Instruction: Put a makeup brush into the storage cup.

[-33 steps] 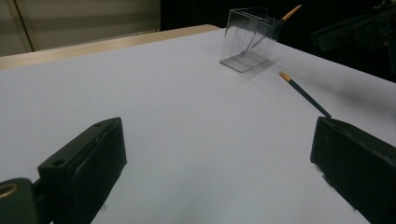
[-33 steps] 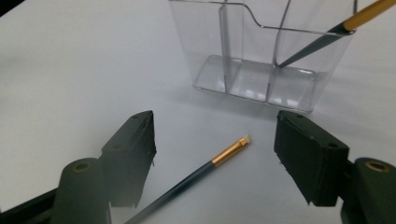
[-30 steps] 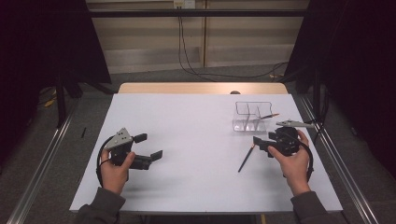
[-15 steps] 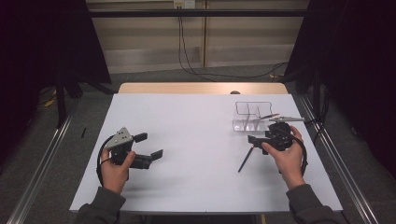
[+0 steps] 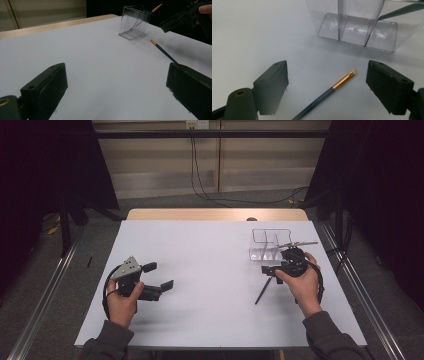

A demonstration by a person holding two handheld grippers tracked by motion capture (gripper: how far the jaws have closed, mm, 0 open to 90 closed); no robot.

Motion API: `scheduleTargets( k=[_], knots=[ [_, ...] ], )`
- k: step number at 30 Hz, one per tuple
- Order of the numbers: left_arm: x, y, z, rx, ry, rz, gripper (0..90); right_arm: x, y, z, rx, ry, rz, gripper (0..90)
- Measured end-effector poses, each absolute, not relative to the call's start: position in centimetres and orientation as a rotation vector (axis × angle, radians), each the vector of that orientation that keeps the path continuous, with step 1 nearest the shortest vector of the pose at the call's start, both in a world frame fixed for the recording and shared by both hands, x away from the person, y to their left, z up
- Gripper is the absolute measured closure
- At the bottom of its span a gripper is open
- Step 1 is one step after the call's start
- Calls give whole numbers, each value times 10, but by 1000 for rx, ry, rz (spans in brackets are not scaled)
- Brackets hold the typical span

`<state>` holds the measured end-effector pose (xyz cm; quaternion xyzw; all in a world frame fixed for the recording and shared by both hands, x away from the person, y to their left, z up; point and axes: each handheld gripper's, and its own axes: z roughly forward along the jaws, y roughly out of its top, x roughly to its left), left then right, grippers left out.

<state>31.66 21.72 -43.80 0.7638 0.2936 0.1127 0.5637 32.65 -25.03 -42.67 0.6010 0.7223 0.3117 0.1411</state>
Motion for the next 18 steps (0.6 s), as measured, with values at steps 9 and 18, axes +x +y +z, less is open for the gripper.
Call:
scheduleTargets(
  k=[9,18],
  knots=[
    [317,217,-439,1797,689,262,32,333,-246,-428,1776,2129,843,157],
    [317,218,-439,1804,699,269,32,337,-245,-430,1803,2144,811,154]
  ],
)
